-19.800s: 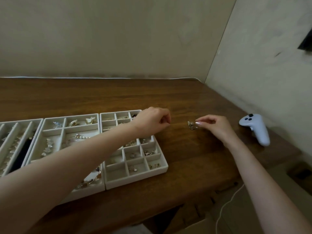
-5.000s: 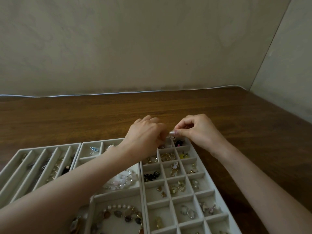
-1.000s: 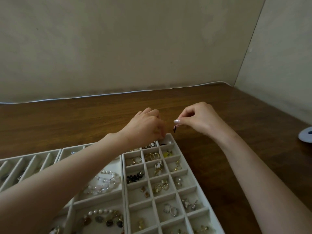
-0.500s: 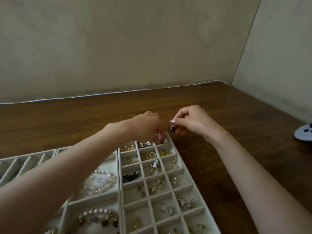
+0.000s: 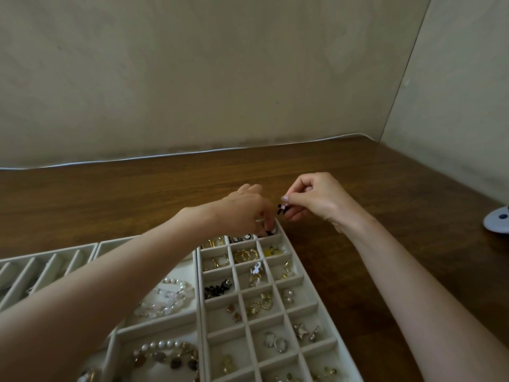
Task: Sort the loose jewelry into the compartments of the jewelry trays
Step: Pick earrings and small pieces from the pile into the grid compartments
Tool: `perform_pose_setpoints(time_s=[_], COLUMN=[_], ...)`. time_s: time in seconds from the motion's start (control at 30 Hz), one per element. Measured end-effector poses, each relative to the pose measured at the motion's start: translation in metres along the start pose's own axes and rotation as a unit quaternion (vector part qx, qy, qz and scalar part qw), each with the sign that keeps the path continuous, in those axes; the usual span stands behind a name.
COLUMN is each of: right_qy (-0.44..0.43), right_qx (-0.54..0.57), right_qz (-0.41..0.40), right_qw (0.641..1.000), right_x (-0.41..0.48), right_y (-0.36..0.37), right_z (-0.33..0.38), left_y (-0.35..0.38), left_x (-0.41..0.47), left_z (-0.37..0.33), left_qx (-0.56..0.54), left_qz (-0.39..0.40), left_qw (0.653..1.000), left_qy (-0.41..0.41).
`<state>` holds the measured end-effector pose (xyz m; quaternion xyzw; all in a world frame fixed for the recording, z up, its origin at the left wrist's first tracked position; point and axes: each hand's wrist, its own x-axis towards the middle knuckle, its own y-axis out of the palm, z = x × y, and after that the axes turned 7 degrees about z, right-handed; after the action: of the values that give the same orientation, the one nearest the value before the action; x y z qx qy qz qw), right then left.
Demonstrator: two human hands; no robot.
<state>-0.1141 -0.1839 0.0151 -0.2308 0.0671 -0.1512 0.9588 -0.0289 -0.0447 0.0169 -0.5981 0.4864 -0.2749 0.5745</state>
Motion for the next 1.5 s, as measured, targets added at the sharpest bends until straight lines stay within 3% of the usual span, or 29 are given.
perform_pose_setpoints(time_s=[0.3, 0.67, 0.97, 1.5], right_qy=[-0.037, -0.049, -0.061, -0.077], right_qx=[-0.01, -0.013, -0.025, -0.04], right_qz=[-0.017, -0.025, -0.017, -0.03], right_qw=[0.999, 0.998, 0.998, 0.996], right_x=[-0.001, 0.0, 0.0, 0.0], right_y=[-0.001, 0.0, 0.002, 0.003], right_z=[-0.001, -0.001, -0.001, -0.001], left_y=[0.001, -0.008, -0.002, 0.006], left_x=[0.003, -0.011, -0.015, -0.006], left_z=[0.001, 0.008, 0.012, 0.008], left_qx=[-0.001, -0.214, -0.171, -0.123], left_qz=[-0.013, -0.073, -0.071, -0.141], left_qw=[1.0, 0.974, 0.982, 0.98], left_qy=[0.019, 0.016, 0.046, 0.071])
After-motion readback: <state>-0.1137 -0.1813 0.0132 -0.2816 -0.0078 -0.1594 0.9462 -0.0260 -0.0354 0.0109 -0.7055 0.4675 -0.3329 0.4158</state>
